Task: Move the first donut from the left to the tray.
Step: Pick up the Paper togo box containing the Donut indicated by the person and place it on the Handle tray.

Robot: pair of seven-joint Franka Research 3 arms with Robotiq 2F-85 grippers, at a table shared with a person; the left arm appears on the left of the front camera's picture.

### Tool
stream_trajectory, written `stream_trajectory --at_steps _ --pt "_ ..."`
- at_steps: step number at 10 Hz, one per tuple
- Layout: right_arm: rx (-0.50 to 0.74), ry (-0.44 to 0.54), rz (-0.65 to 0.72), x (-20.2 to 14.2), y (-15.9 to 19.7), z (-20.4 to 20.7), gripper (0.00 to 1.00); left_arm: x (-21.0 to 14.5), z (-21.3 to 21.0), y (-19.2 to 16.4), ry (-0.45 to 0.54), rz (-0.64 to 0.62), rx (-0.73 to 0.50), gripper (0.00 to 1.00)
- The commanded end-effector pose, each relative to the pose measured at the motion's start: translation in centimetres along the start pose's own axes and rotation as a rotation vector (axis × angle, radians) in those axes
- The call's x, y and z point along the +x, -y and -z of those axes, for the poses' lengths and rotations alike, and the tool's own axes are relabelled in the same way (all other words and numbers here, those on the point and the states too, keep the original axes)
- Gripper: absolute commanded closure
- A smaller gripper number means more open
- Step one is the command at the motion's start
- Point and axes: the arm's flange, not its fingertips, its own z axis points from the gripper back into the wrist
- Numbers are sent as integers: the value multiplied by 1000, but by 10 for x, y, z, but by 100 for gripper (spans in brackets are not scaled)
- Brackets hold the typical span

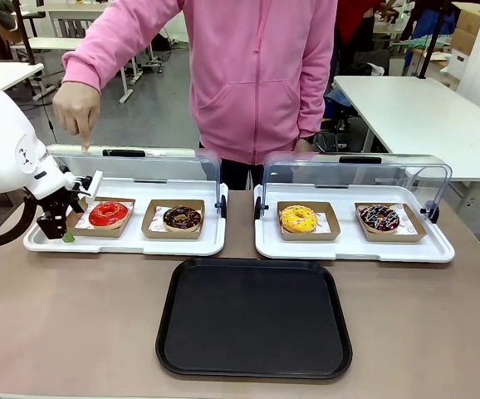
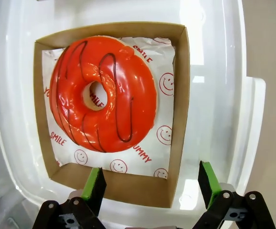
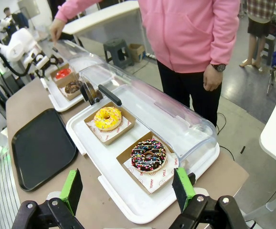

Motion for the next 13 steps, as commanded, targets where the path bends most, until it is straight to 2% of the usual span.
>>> stream_trajectory --at_steps 1,3,4,5,6,8,9,10,11,13 --pt "4 7 -6 2 -3 -1 0 -4 4 -7 -18 30 7 0" --pt "4 7 -6 2 -3 -1 0 -3 7 -7 -26 33 0 0" --pt "4 7 -6 2 -3 -1 0 -2 6 -7 -27 35 -3 58" --pt "4 7 -6 2 -3 -1 0 -2 5 -6 -19 36 -12 59" --pt "4 7 -6 2 -3 -1 0 -1 3 -6 -16 38 -20 100" --pt "4 7 -6 2 -3 -1 0 -1 1 -4 -21 36 -40 100" --pt "4 7 -6 2 -3 -1 0 -1 0 -3 -24 41 -48 86" --pt "4 7 -6 2 -3 -1 0 -1 -1 -3 -26 41 -55 95" --pt "4 7 -6 2 -3 -1 0 -1 -1 -2 -25 41 -70 100" --pt "4 7 -6 2 -3 -1 0 0 -1 0 -33 48 -84 100"
